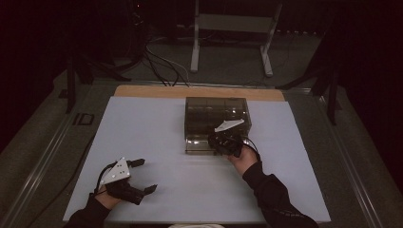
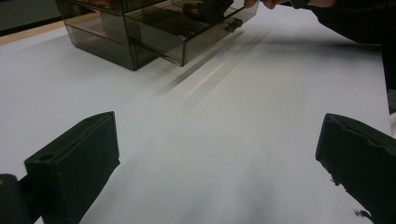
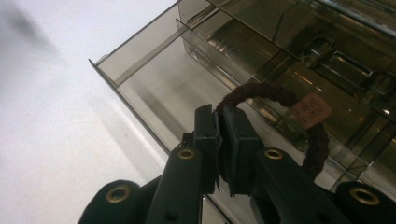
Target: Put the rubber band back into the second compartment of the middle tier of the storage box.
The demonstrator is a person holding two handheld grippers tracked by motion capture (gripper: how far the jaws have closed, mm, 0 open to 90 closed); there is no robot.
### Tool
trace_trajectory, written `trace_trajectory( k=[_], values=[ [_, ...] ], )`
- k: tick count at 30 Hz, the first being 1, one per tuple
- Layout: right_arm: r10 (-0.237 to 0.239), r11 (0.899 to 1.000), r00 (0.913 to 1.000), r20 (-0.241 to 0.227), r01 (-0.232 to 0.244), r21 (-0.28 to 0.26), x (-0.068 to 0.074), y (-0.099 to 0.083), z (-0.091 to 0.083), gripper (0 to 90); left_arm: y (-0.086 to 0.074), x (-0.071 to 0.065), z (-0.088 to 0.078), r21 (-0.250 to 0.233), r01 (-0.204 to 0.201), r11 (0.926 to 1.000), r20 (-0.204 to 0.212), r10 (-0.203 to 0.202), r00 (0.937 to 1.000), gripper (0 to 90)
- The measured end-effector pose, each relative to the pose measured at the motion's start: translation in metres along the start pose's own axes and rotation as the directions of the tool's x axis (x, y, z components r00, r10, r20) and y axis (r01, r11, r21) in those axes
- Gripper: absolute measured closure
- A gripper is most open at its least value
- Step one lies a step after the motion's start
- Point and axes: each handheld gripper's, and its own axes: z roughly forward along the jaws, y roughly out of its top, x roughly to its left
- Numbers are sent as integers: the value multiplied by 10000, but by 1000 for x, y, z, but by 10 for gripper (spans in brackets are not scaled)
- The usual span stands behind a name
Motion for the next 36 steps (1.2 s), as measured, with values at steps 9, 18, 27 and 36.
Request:
trace_trajectory(
  k=[9, 18, 27, 36],
  values=[
    [266, 9995, 9985, -477, -272, -131, 2, -2, -7, 851, 0, 0, 1, 26, 15, 10000, -2, -15, 10000, 8],
    [364, 9993, 9987, -344, -366, -75, -3, 0, -4, 843, 0, 0, 1, 25, 12, 10000, 10, -12, 10000, 8],
    [322, 9994, 9993, -177, -325, -146, -1, 0, -2, 699, 0, 0, 1, 53, -22, 10000, -7, 22, 10000, 8],
    [17, 9958, 10000, -75, -24, -916, -1, 4, -19, 371, 0, 0, 1, 46, -23, 10000, -1, 23, 10000, 8]
  ],
)
